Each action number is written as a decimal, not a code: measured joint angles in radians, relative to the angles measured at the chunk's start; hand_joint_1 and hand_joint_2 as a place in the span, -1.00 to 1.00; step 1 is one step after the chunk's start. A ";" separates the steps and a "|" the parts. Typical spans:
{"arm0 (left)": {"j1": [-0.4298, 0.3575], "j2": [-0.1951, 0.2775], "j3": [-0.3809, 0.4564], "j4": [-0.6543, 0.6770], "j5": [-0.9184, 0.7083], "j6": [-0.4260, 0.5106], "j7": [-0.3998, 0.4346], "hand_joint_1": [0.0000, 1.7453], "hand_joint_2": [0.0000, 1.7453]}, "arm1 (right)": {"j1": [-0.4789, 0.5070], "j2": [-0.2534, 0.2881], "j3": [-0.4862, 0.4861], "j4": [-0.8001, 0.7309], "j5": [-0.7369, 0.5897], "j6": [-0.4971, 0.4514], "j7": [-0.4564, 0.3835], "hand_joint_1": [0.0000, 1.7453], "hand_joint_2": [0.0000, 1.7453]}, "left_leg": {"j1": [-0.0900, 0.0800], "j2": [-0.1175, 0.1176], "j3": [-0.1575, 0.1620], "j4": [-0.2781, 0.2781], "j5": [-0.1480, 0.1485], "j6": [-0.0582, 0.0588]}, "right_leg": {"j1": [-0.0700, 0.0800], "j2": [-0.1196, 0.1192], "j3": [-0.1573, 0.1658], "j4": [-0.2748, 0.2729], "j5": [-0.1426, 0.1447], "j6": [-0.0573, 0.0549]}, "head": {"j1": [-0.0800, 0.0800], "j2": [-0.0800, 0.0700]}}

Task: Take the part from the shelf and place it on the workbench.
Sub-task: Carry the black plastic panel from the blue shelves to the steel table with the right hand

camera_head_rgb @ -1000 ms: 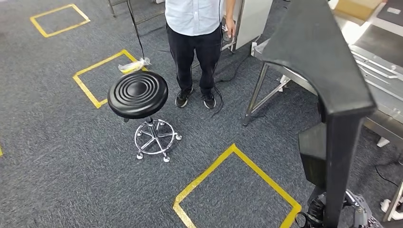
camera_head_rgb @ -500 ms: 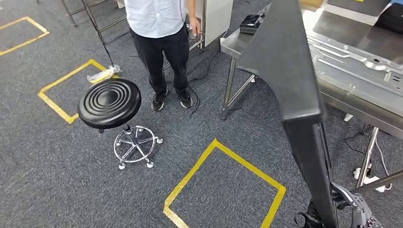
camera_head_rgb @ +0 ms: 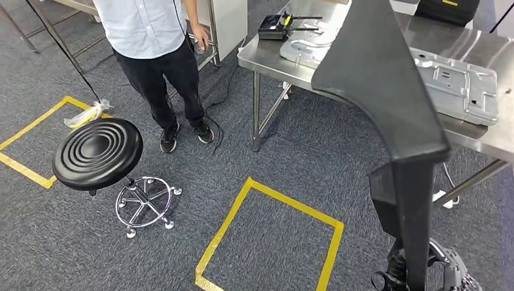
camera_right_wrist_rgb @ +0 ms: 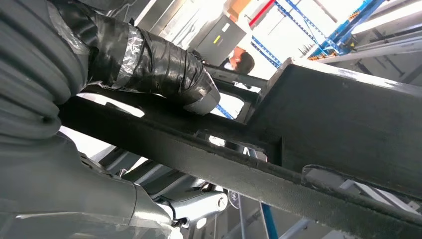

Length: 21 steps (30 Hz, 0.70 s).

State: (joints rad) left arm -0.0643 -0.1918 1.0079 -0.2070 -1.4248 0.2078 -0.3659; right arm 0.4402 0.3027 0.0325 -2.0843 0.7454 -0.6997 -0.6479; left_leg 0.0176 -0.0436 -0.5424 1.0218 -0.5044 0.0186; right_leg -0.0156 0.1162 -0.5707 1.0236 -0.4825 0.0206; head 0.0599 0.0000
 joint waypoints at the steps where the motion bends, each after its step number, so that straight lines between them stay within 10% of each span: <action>1: 0.001 0.000 -0.009 0.000 0.000 -0.001 -0.001 -1.00 1.00 | 0.000 -0.002 0.000 0.002 0.000 0.000 0.000 1.00 1.00 | 0.001 0.010 0.002 -0.005 0.003 0.008 | 0.000 -0.013 -0.005 0.009 -0.007 0.005 | 0.001 0.000; 4: 0.005 0.000 -0.029 0.001 0.000 -0.002 -0.003 -1.00 1.00 | -0.007 -0.008 0.002 0.006 0.001 0.000 0.000 1.00 1.00 | 0.002 0.045 0.005 -0.014 0.007 0.023 | 0.003 -0.090 -0.070 0.143 -0.083 0.017 | 0.004 0.000; 7: 0.011 0.002 -0.038 0.001 0.000 -0.003 -0.003 -1.00 1.00 | -0.009 -0.014 0.003 0.015 0.001 0.000 0.000 1.00 1.00 | -0.001 0.084 0.007 -0.012 0.001 0.024 | 0.001 -0.111 -0.139 0.274 -0.118 0.022 | 0.004 0.000; 12: 0.010 0.003 -0.053 0.001 0.000 -0.007 -0.013 -1.00 1.00 | -0.013 -0.022 0.010 0.022 0.001 0.000 0.000 1.00 1.00 | -0.007 0.133 0.031 -0.011 -0.018 0.010 | 0.017 -0.179 -0.008 0.012 0.009 -0.004 | 0.004 0.000; 15: 0.006 0.002 -0.056 0.001 0.000 -0.008 -0.016 -1.00 1.00 | -0.013 -0.024 0.014 0.025 0.003 0.000 0.000 1.00 1.00 | -0.010 0.155 0.042 -0.015 -0.025 -0.005 | 0.019 -0.159 -0.005 -0.005 0.012 -0.018 | 0.004 0.000; 21: 0.008 0.003 -0.057 0.001 0.000 -0.010 -0.015 -1.00 1.00 | -0.019 -0.028 0.025 0.034 0.010 0.000 0.000 1.00 1.00 | -0.005 0.055 -0.078 0.243 -0.152 -0.021 | 0.008 -0.090 0.002 -0.020 0.022 -0.041 | 0.001 0.000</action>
State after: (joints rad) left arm -0.0558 -0.1892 0.9505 -0.2060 -1.4248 0.1983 -0.3814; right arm 0.4211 0.2746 0.0571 -2.0502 0.7550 -0.6998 -0.6481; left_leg 0.0123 0.0111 -0.6205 1.2645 -0.6567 -0.0020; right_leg -0.0074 0.0262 -0.5689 1.0032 -0.4608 -0.0200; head 0.0613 0.0000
